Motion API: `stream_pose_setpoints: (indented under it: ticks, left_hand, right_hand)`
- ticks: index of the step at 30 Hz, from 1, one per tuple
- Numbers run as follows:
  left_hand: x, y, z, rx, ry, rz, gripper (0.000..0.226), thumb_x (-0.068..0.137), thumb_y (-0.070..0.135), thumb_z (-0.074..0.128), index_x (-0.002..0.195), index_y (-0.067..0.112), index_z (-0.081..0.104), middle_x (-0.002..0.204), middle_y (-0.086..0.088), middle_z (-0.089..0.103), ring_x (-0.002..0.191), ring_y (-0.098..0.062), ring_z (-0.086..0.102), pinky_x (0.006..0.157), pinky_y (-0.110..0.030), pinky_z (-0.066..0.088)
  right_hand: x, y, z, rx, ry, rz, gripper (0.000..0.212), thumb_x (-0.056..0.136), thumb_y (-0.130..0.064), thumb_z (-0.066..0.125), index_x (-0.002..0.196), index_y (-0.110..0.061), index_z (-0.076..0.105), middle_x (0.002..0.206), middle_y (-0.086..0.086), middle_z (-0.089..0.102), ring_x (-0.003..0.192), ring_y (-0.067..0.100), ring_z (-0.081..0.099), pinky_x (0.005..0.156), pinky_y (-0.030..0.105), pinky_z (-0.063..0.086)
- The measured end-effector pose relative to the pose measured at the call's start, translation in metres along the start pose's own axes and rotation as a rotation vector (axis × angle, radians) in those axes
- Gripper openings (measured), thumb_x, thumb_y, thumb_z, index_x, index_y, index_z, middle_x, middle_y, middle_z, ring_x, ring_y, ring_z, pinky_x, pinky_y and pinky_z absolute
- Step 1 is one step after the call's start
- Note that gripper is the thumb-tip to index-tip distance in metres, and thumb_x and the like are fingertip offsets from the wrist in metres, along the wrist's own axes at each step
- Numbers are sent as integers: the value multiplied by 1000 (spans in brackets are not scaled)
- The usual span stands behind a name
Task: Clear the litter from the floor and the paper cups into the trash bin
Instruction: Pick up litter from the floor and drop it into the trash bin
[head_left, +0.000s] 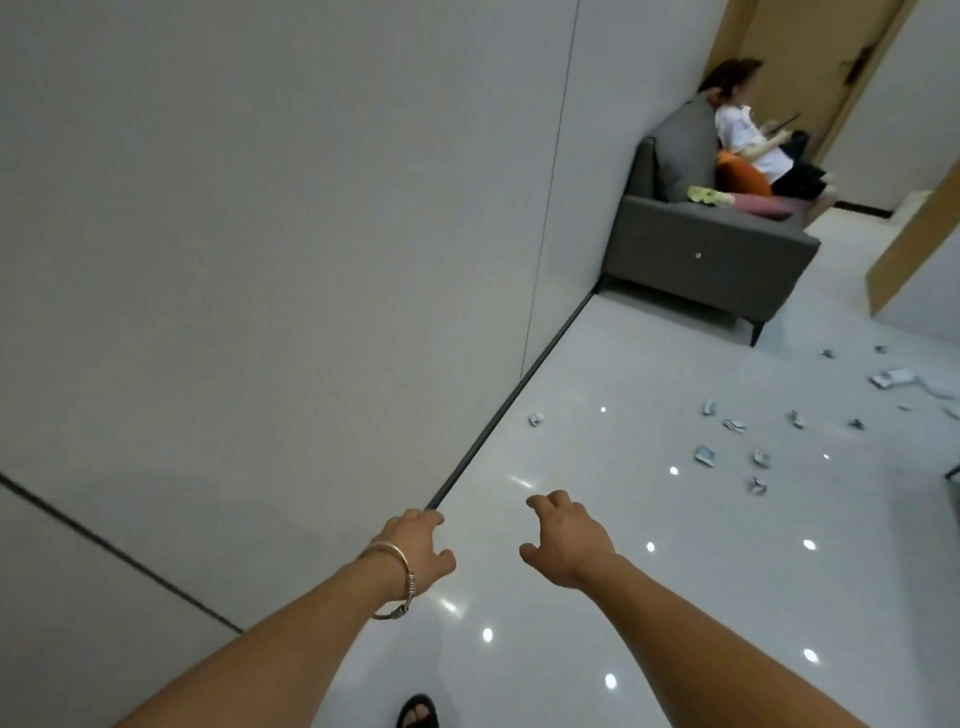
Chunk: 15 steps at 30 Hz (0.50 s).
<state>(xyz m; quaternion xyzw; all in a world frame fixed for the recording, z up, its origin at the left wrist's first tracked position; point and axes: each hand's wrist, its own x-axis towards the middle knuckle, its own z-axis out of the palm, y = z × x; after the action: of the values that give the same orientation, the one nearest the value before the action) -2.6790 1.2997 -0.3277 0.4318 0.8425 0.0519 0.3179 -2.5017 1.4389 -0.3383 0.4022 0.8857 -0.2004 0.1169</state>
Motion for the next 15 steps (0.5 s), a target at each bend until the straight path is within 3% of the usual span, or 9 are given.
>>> stream_pose_setpoints:
  ticks: [15]
  left_hand:
    - [256, 159, -72, 182, -191, 214, 66, 84, 45, 53, 143, 23, 33, 145, -3, 36, 127, -23, 43, 103, -37, 40]
  right_hand:
    - [142, 151, -88, 162, 49, 333, 69, 90, -46, 55, 150, -25, 27, 148, 0, 31, 123, 21, 47, 93, 33, 47]
